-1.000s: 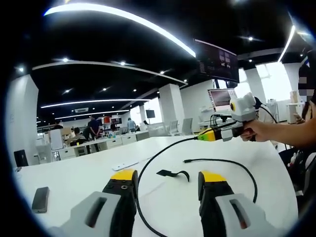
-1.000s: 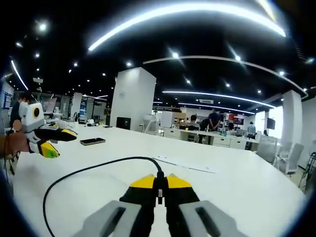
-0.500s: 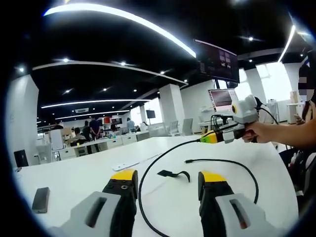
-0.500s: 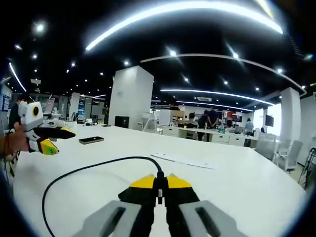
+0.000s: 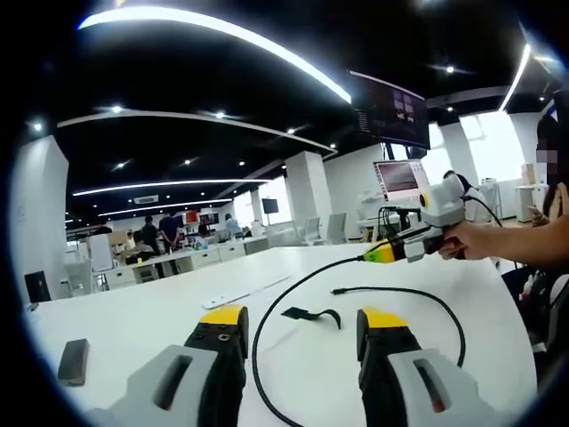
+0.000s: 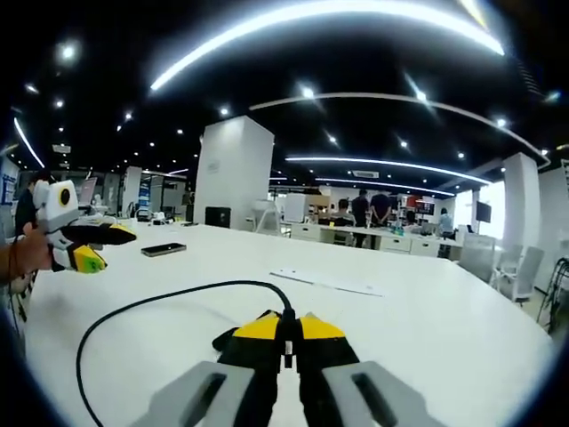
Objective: Find the charging cable on the desk, coil it up and secure with Velcro.
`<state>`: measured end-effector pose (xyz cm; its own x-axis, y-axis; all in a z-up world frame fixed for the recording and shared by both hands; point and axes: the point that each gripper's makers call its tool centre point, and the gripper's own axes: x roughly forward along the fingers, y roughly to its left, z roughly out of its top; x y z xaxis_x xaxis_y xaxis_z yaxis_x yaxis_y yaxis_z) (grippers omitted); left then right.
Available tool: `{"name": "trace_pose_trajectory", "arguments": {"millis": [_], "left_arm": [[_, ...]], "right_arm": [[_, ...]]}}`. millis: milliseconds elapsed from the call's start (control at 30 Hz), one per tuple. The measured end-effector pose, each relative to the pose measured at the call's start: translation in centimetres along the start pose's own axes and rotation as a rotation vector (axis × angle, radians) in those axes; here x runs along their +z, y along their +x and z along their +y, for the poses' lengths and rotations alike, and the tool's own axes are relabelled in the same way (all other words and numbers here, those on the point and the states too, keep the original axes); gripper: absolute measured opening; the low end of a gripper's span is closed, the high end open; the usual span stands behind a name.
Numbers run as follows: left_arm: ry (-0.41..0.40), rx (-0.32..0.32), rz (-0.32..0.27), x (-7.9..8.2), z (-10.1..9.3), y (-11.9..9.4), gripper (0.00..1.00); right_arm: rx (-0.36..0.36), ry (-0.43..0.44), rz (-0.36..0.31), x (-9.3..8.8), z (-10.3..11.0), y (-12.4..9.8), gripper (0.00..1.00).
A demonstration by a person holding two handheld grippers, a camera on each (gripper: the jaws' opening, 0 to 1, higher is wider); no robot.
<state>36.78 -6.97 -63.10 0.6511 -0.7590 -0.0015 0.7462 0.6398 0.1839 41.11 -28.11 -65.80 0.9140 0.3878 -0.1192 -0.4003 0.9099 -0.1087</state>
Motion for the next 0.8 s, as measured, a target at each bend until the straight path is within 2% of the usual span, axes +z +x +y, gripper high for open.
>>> {"name": "trace_pose_trajectory", "arguments": {"millis": [433, 800], "left_arm": [[0.000, 0.003, 0.004, -0.2, 0.1, -0.1, 0.49], [-0.001, 0.004, 0.004, -0.3, 0.1, 0.0, 0.49]], "right_arm": [[-0.009, 0.030, 0.022, -1.7, -0.3, 0.0, 0.08], [-0.013, 0.057, 0.060, -3.7, -0.5, -0.2, 0.08]]}}
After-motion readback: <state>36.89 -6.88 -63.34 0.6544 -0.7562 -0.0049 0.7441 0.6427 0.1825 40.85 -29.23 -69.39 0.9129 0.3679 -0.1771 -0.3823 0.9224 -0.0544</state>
